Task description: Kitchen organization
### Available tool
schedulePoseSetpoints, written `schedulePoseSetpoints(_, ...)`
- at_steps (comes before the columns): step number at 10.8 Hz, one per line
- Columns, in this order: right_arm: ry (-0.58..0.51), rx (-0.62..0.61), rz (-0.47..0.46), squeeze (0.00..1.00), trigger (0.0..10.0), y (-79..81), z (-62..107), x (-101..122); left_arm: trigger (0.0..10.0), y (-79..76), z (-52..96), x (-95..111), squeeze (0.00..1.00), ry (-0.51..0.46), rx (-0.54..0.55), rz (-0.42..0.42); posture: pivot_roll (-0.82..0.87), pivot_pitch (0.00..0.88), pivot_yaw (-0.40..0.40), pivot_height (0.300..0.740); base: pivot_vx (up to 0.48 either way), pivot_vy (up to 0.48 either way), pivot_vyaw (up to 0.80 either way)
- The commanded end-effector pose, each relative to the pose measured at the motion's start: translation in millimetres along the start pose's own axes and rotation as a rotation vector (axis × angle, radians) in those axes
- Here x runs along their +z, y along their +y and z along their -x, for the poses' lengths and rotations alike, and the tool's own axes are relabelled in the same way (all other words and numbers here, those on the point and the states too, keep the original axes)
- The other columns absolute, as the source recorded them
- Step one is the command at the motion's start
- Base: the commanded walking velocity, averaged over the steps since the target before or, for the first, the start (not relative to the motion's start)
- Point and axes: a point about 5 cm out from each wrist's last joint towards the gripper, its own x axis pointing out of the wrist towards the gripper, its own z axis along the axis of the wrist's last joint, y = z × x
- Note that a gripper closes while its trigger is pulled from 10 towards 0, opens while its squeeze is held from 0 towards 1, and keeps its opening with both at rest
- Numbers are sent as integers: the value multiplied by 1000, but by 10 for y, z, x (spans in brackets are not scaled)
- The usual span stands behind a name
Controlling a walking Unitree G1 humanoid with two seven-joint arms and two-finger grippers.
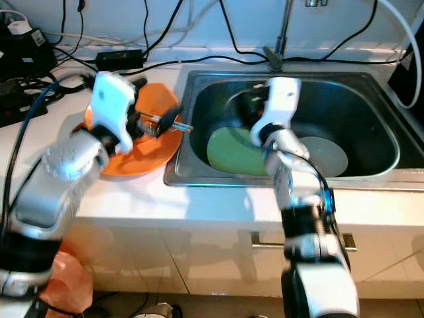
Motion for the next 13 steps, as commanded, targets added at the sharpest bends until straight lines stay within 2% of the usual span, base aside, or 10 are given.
schedulePoseSetpoints(1,25,94,5,0,10000,121,67,2,10000,-19,11,23,0,-21,-22,-52,122,62,44,740,0,0,0)
schedulePoseSetpoints(2,59,164,23,0,10000,178,198,-24,10000,-40,14,26,0,-36,-47,-87,122,62,44,740,0,0,0)
schedulePoseSetpoints(5,94,157,25,0,10000,112,352,-41,10000,-77,40,65,0,-102,-90,-138,111,57,49,740,0,0,0)
schedulePoseSetpoints(6,107,155,21,0,10000,116,389,-53,10000,-115,95,28,0,-123,-110,-186,107,50,53,740,0,0,0)
schedulePoseSetpoints(9,191,267,41,0,10000,221,557,-123,10000,-89,223,-166,0,-106,-94,-258,117,47,54,740,0,0,0)
schedulePoseSetpoints(13,207,279,36,0,10000,248,641,-134,10000,-105,303,-338,0,-106,-76,-327,105,50,57,740,0,0,0)
